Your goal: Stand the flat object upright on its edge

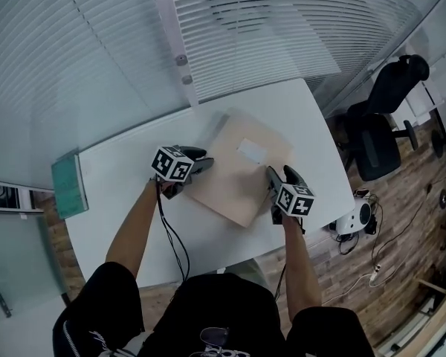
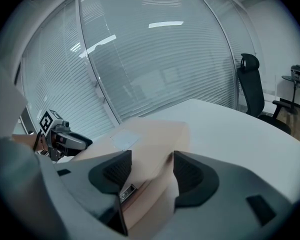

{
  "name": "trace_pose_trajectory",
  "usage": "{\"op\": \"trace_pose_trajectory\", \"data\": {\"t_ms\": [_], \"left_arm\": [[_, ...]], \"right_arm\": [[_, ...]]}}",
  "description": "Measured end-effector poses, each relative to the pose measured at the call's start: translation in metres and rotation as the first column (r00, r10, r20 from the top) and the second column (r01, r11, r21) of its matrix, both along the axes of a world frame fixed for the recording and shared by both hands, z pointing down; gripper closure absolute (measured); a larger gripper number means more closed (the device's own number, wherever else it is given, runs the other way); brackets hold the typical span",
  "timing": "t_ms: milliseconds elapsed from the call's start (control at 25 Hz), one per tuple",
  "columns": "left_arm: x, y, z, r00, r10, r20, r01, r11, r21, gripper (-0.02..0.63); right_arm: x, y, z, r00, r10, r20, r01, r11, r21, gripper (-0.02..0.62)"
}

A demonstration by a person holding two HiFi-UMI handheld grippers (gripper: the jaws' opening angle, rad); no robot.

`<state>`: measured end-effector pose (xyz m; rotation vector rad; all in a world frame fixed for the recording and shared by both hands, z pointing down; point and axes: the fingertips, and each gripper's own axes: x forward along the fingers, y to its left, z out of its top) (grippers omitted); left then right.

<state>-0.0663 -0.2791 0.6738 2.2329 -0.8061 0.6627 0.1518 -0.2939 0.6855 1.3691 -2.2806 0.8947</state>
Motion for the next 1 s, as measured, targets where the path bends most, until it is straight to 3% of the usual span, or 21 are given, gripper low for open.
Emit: {"op": "trace_pose_trajectory", "data": {"t_ms": [240,720,1000], "left_arm": [[-0.005,-0.015,0.003,1.000,-0.021,-0.012,0.021,1.000,0.011,0.376],[0.007,-0.056,0.000,0.996,-0.059,-0.074,0.062,0.998,0.032,0.367],[0.027,-0.062,0.007,0.998,-0.002,-0.065,0.000,0.999,-0.032,0.368]], "right_arm": [[0.004,-0.006,0.002,0.997,0.021,0.073,-0.019,0.999,-0.032,0.322],[0.010,-0.008,0.006,0.994,0.016,0.109,-0.011,0.999,-0.053,0.319],[0.003,-0.009,0.006,0.990,0.003,0.142,0.008,0.997,-0.076,0.318]]}}
